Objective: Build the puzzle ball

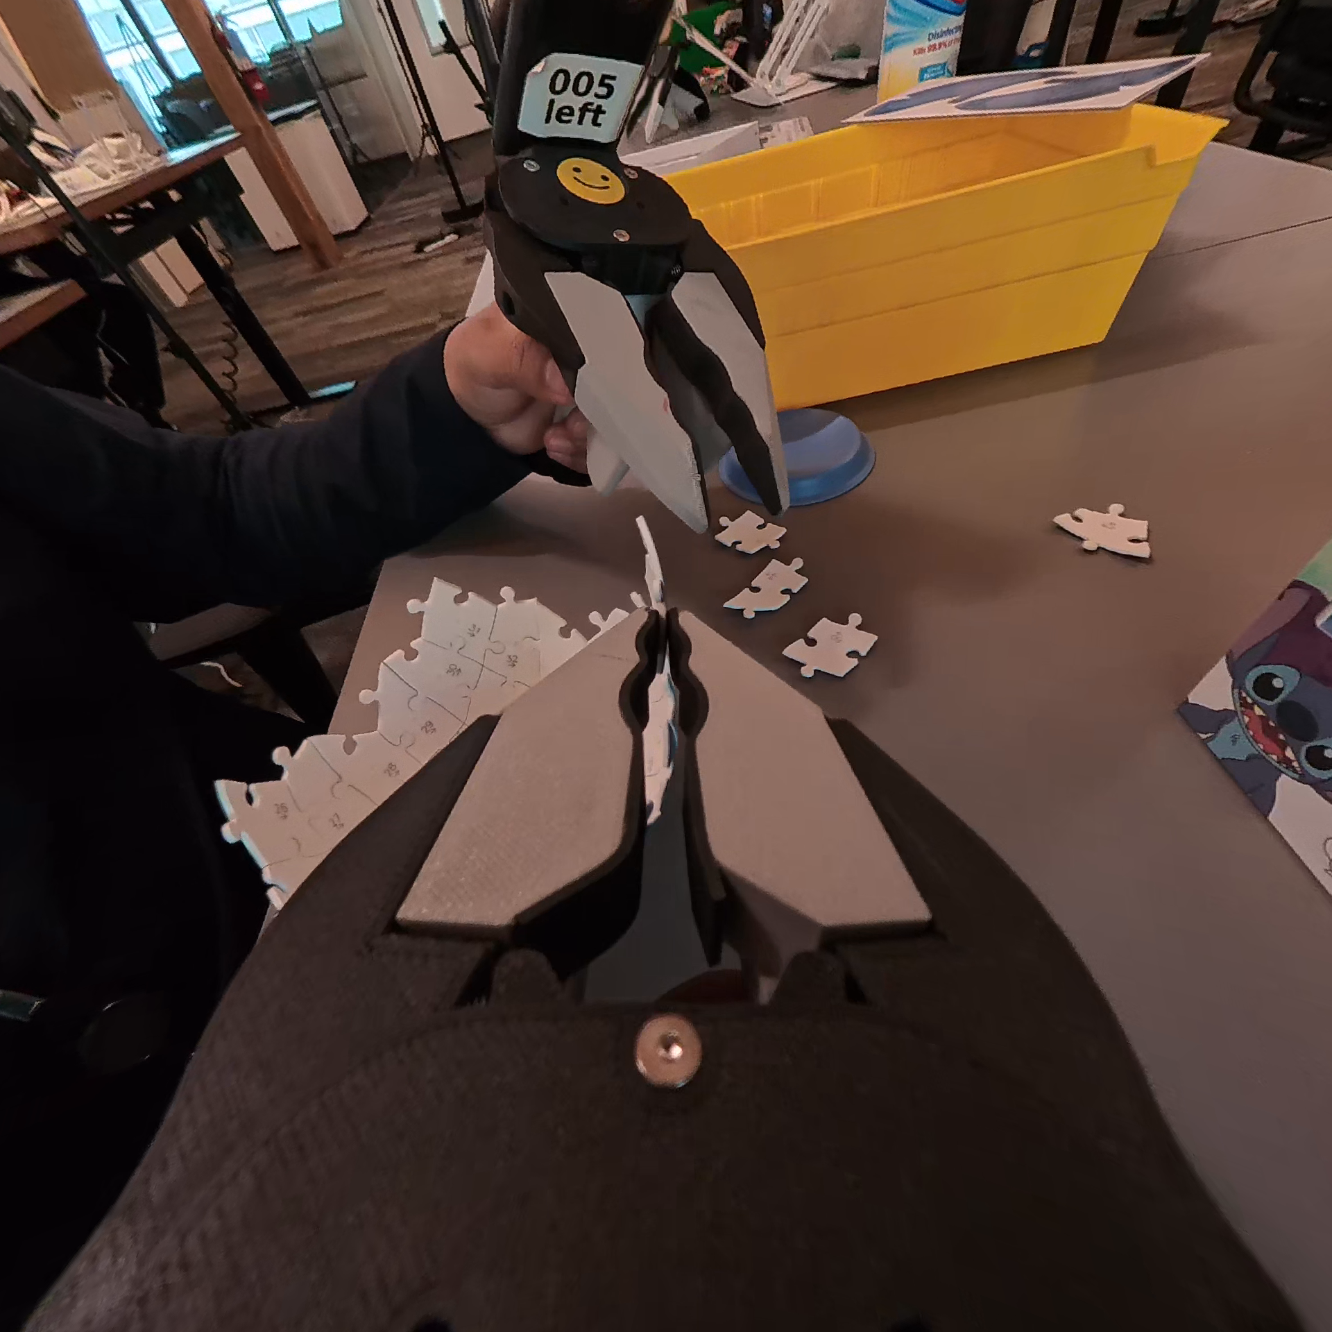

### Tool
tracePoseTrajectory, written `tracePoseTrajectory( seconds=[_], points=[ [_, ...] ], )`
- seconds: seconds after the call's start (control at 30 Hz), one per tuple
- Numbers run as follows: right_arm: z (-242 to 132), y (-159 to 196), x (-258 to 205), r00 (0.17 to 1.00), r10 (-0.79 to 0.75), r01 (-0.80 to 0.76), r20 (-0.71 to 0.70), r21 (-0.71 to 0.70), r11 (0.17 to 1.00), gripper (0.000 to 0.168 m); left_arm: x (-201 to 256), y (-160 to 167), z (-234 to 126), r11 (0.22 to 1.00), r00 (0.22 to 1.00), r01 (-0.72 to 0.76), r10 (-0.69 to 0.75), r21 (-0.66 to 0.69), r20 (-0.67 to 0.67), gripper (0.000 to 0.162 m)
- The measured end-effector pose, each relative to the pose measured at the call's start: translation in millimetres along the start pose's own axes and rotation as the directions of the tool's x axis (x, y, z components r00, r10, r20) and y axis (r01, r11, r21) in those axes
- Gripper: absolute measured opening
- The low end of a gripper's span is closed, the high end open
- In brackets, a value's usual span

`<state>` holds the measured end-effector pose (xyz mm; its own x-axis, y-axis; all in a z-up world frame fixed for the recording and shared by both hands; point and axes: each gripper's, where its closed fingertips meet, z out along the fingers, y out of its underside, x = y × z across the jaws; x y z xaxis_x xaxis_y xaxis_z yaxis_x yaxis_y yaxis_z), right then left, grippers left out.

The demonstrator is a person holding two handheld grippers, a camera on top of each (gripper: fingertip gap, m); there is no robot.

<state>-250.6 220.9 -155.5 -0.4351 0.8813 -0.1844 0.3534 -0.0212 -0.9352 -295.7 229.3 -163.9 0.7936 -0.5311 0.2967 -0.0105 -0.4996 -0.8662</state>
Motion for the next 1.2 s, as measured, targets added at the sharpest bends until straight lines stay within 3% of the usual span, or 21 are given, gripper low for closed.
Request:
tracePoseTrajectory(
  seconds=[0.57, 0.97, 1.13, 1.2],
  points=[
    [0, -1, -1, 0.999, 0.013, -0.015, 0.044, 0.045, 0.999, 0.000, 28, 6, 8, 0.999, 0.990, 0.002, -0.007, -0.036, -0.144, 0.026],
    [0, 1, -1, 0.999, 0.000, -0.001, 0.050, 0.023, 1.000, 0.000, 38, -1, 16, 1.000, 0.989, 0.014, -0.016, -0.016, -0.150, 0.025],
    [1, 1, -1, 0.999, -0.004, 0.003, 0.054, 0.019, 1.000, 0.000, 44, -7, 18, 1.000, 0.987, 0.001, 0.000, 0.005, -0.160, 0.022],
    [1, 2, -1, 0.999, -0.005, 0.004, 0.053, 0.015, 1.000, 0.000, 46, -8, 18, 1.000, 0.987, -0.014, 0.015, 0.010, -0.160, 0.014]
  ],
)
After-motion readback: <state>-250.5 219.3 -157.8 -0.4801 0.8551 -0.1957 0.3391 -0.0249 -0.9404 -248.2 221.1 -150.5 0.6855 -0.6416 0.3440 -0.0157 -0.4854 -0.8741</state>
